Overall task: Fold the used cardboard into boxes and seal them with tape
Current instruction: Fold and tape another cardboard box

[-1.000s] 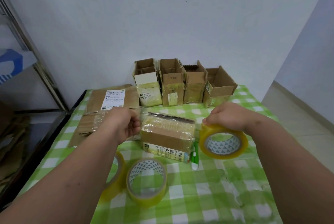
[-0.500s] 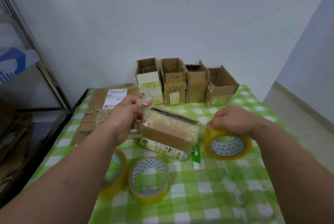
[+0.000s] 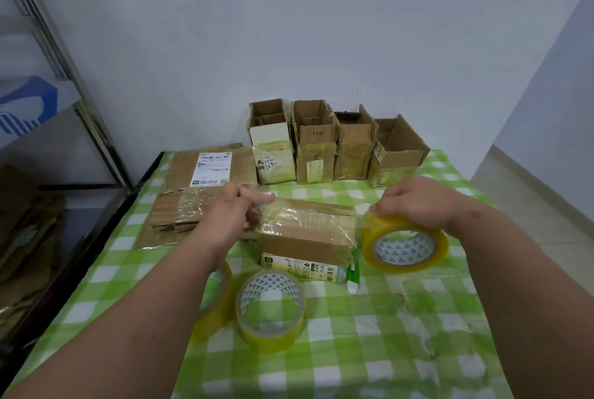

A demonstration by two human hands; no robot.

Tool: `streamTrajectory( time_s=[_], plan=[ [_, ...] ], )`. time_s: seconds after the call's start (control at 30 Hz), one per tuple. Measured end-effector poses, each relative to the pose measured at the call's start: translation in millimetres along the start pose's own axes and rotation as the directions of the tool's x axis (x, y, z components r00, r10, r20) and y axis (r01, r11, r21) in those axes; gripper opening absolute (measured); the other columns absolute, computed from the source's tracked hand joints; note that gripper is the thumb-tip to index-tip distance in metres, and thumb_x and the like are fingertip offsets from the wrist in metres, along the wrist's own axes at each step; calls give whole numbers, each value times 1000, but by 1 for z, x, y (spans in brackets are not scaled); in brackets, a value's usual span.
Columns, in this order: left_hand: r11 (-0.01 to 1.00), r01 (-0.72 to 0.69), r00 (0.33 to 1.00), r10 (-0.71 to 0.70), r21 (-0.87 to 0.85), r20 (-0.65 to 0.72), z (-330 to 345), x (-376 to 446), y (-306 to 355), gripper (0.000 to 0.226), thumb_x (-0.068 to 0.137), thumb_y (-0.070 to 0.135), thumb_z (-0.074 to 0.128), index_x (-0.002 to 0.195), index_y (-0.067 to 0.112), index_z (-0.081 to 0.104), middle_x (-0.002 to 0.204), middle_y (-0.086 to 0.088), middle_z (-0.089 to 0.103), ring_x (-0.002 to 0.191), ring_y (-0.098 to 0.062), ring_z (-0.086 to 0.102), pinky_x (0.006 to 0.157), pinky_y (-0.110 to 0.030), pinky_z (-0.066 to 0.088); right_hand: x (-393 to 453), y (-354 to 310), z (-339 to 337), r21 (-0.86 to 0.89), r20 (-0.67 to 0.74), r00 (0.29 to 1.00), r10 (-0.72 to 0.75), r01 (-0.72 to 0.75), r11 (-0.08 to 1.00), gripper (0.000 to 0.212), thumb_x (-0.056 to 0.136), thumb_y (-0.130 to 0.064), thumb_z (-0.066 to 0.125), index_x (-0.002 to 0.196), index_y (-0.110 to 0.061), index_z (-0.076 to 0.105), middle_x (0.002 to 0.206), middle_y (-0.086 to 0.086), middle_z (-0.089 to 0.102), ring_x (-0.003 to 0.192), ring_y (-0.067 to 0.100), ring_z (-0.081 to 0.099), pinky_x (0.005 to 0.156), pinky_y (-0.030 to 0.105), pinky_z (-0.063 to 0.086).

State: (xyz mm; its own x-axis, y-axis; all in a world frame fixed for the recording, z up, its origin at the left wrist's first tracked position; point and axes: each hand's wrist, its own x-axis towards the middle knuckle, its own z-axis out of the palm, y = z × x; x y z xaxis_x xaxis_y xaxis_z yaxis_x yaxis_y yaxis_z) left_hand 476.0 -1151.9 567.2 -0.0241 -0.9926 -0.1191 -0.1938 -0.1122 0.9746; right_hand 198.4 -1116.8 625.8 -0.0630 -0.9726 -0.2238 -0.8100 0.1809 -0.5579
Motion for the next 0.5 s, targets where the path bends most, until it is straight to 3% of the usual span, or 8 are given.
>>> streamTrajectory(
  time_s=[0.1,0.17,0.3,0.5],
  plan=[
    [999,-9,998,7,-36,-62,6,-3,-6,7,102,13,42,95,12,40,102,5,74,72,-14,56,59,-26,50,2,-1,1,-9,7,1000,2,-2,1000,30,85,-41,70,78,-11,73,85,8,70,83,24,66,79,37,51],
    [996,-9,993,-2,-90,-118,12,-2,-10,10,104,14,38,99,7,44,103,9,74,74,-13,56,65,-30,46,3,0,3,-20,17,1000,8,-8,1000,32,85,-41,70,80,-10,73,85,9,69,82,24,65,77,36,51],
    [985,28,979,-62,-172,-192,24,-1,-12,9,103,12,40,96,13,46,101,3,73,87,-11,60,63,-26,41,6,5,12,-81,46,998,41,-37,996,40,87,-39,68,85,2,66,80,13,61,78,23,57,72,35,46],
    [994,25,971,-48,-102,-233,28,2,-13,11,100,13,52,104,22,55,95,7,72,67,-9,51,55,-24,40,9,9,21,-189,6,999,46,-44,981,33,85,-36,65,65,-13,53,69,4,50,68,21,50,65,34,40]
  ],
)
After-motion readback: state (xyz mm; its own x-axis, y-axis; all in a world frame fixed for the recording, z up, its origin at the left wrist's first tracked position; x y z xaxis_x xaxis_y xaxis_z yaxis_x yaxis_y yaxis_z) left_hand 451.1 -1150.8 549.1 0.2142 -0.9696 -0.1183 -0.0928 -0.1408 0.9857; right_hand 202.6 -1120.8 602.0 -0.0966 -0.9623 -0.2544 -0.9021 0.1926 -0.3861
